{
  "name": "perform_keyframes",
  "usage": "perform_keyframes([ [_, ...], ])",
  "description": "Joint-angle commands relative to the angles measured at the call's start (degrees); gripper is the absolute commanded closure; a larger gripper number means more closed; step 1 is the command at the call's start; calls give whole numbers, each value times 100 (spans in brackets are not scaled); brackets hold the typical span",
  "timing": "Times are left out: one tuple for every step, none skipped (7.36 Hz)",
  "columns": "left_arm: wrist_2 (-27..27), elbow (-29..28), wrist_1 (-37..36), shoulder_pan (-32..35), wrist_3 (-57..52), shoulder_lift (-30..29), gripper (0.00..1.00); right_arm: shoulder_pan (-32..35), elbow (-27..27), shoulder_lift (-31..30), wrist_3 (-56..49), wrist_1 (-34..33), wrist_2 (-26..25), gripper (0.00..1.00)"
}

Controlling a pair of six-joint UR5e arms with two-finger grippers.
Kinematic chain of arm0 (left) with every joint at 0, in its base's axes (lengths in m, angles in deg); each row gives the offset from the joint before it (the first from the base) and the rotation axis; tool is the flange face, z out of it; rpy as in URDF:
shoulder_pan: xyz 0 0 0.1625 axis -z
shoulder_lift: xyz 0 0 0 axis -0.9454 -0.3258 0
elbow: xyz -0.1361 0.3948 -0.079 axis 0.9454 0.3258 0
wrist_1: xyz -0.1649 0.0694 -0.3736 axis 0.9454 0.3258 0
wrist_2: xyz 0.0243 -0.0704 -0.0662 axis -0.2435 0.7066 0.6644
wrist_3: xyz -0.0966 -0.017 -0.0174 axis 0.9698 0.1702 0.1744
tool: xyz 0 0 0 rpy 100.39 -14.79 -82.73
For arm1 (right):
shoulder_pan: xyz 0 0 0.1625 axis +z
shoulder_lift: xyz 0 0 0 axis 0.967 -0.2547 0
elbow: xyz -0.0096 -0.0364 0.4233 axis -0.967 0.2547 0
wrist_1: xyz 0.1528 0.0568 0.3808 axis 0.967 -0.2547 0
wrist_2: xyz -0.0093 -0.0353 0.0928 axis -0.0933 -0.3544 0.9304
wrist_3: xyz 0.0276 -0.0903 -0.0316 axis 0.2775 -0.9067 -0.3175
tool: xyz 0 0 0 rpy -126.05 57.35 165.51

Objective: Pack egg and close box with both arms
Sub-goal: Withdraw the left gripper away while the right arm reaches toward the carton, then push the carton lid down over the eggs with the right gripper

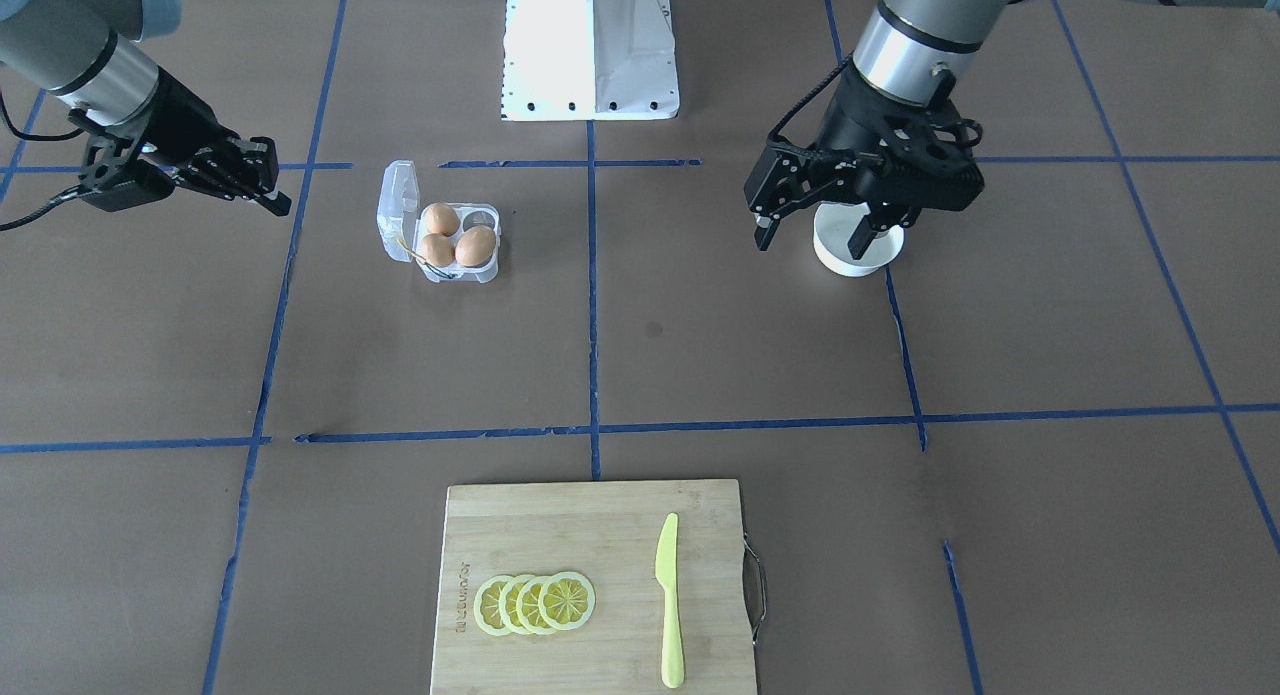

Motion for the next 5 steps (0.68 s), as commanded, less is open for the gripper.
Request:
perform_keyframes([
  [0, 35, -10, 230, -300, 58, 0, -615, 136, 436, 132, -39, -512, 100],
  [0, 36, -10, 231, -352, 58, 0, -722, 302, 726, 167, -57, -541, 100],
  [0, 44, -10, 257, -370, 67, 0, -775, 469, 964, 263, -57, -541, 100],
  [0, 36, -10, 292, -405, 76, 0, -897, 497, 1114, 264, -66, -541, 100],
  [0, 44, -10, 388, -597, 145, 0, -1020, 706, 1559, 360, -83, -558, 100],
])
